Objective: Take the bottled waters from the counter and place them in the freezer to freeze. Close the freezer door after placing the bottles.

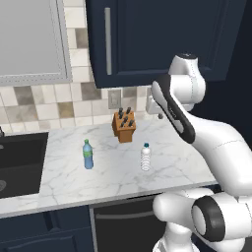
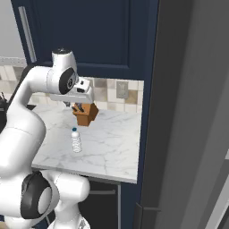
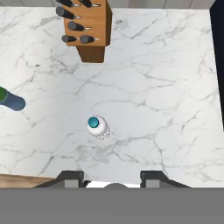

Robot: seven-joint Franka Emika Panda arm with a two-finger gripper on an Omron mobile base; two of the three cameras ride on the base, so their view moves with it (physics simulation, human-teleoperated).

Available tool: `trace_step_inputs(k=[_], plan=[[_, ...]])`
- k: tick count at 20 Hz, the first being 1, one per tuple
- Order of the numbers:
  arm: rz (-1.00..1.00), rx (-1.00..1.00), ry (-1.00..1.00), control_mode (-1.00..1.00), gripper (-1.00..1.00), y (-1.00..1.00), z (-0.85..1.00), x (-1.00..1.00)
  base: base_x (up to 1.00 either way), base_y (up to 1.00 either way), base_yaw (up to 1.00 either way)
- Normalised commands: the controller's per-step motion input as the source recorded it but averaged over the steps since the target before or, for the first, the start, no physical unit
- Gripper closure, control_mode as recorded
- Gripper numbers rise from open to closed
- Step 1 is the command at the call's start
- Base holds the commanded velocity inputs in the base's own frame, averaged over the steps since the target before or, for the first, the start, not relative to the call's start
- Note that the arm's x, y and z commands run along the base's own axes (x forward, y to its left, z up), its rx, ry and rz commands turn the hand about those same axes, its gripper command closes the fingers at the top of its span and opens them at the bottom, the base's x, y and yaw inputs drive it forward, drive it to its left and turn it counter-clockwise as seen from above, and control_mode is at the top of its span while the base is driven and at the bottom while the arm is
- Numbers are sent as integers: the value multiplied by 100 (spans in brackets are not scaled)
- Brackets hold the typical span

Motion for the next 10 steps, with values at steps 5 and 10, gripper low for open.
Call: trace_step_inputs(k=[5,10], plan=[[2,0,2,-100,-100,20,-3,-12,0,0,0],[20,1,6,-100,-100,82,-6,-5,0,0,0]])
